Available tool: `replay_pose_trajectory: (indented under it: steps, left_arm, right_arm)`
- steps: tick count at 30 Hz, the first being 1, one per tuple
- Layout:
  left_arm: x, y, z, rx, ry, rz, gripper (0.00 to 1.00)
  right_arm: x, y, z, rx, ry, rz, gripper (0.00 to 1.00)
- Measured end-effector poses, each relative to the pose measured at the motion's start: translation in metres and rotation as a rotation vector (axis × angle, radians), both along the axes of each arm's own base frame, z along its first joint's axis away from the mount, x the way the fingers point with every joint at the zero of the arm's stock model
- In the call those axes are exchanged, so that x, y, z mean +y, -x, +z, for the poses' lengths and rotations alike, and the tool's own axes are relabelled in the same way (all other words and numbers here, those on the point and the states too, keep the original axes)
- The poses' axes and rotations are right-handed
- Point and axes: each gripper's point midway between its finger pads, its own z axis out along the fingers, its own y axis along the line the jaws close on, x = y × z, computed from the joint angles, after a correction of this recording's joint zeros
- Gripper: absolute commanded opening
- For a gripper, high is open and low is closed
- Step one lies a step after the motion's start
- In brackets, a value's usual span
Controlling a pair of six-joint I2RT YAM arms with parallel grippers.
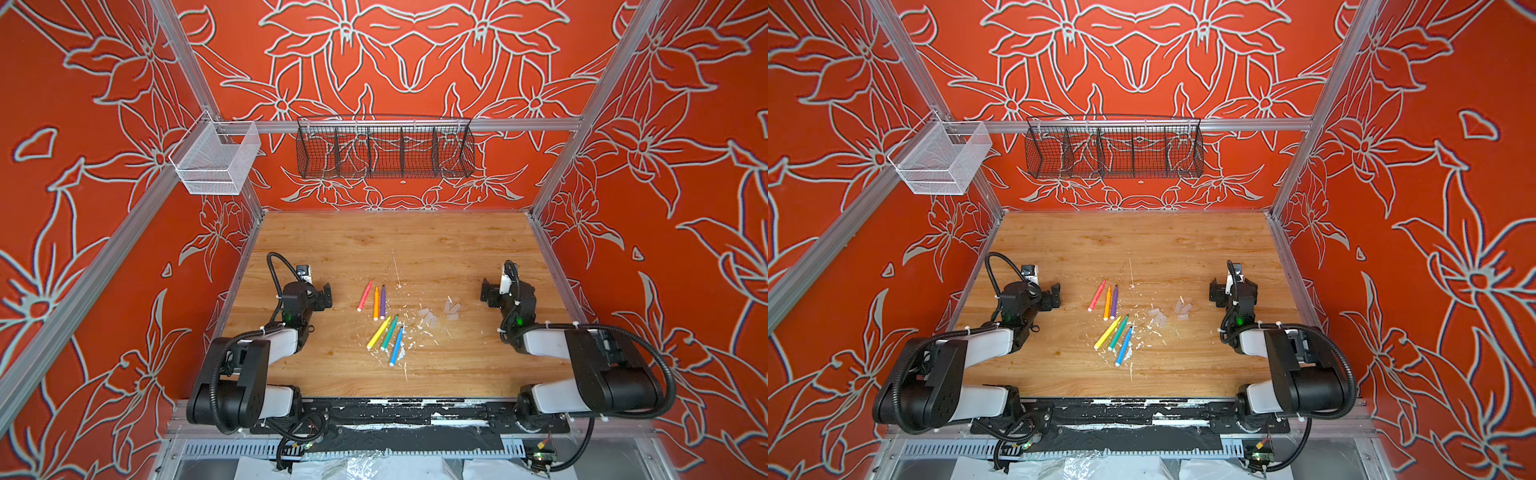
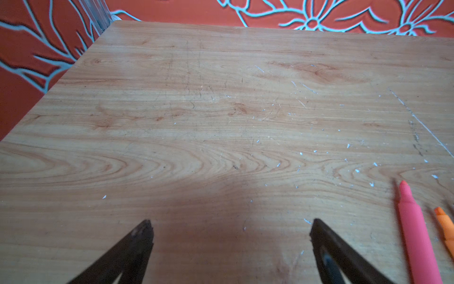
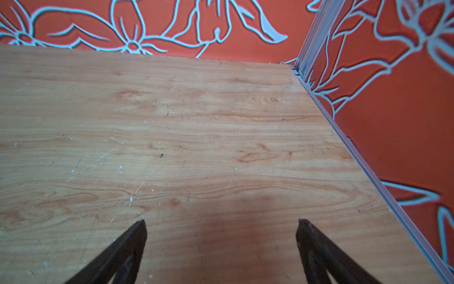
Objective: Insert pens into pen caps
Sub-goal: Pick up a pen from the center of the table.
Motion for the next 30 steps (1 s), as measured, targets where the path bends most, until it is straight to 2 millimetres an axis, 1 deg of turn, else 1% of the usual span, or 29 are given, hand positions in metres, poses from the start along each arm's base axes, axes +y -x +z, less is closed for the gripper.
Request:
replay_pose_trajectory:
  steps: [2, 3, 5, 6, 7, 8, 10, 11, 13, 14, 16, 18, 21, 23, 24, 27, 30]
  left_arm:
    - [0.003, 0.003, 0.005, 0.007, -0.003, 0.017, 0.98]
    - [0.007, 0.005, 0.014, 0.000, -0.002, 0.045, 0.98]
    - [0.014, 0.005, 0.039, -0.042, 0.000, 0.094, 0.98]
    - [0.018, 0.006, 0.059, -0.082, 0.006, 0.123, 0.98]
    - [0.021, 0.008, 0.077, -0.120, 0.020, 0.148, 0.98]
    - [0.024, 0.012, 0.092, -0.151, 0.036, 0.172, 0.98]
    - [0.028, 0.025, 0.127, -0.223, 0.097, 0.220, 0.98]
    - [0.028, 0.032, 0.141, -0.252, 0.124, 0.229, 0.98]
    - [0.022, 0.047, 0.169, -0.309, 0.177, 0.204, 0.98]
    - [0.017, 0.053, 0.179, -0.333, 0.201, 0.178, 0.98]
    - [0.009, 0.070, 0.193, -0.375, 0.267, 0.143, 0.98]
    - [0.003, 0.086, 0.201, -0.413, 0.345, 0.125, 0.98]
    - [-0.008, 0.107, 0.212, -0.464, 0.454, 0.072, 0.98]
    - [-0.015, 0.115, 0.216, -0.466, 0.518, 0.047, 0.98]
    - [-0.019, 0.118, 0.217, -0.444, 0.546, 0.037, 0.98]
    - [-0.027, 0.121, 0.220, -0.347, 0.588, 0.024, 0.98]
    - [-0.039, 0.116, 0.226, -0.254, 0.616, -0.012, 0.98]
  right_arm:
    - [-0.002, 0.006, 0.020, -0.032, 0.003, -0.017, 0.97]
    - [-0.005, 0.010, 0.038, -0.078, -0.013, -0.040, 0.98]
    - [-0.013, 0.021, 0.073, -0.180, -0.073, -0.107, 0.97]
    - [-0.019, 0.030, 0.092, -0.250, -0.127, -0.144, 0.97]
    - [-0.020, 0.041, 0.110, -0.320, -0.171, -0.147, 0.97]
    - [-0.020, 0.051, 0.122, -0.370, -0.198, -0.138, 0.97]
    - [-0.016, 0.072, 0.141, -0.442, -0.256, -0.103, 0.97]
    - [-0.014, 0.079, 0.149, -0.459, -0.274, -0.090, 0.98]
    - [-0.009, 0.087, 0.165, -0.450, -0.317, -0.059, 0.97]
    - [-0.006, 0.088, 0.171, -0.437, -0.333, -0.048, 0.97]
    - [0.003, 0.090, 0.185, -0.406, -0.378, -0.005, 0.98]
    - [0.014, 0.091, 0.198, -0.375, -0.431, 0.050, 0.97]
    - [0.031, 0.086, 0.220, -0.289, -0.545, 0.104, 0.97]
    - [0.039, 0.078, 0.226, -0.204, -0.634, 0.099, 0.97]
    - [0.040, 0.074, 0.222, -0.146, -0.688, 0.069, 0.97]
    - [0.041, 0.070, 0.196, 0.045, -0.805, -0.044, 0.98]
    - [0.047, 0.069, 0.160, 0.212, -0.813, -0.057, 0.97]
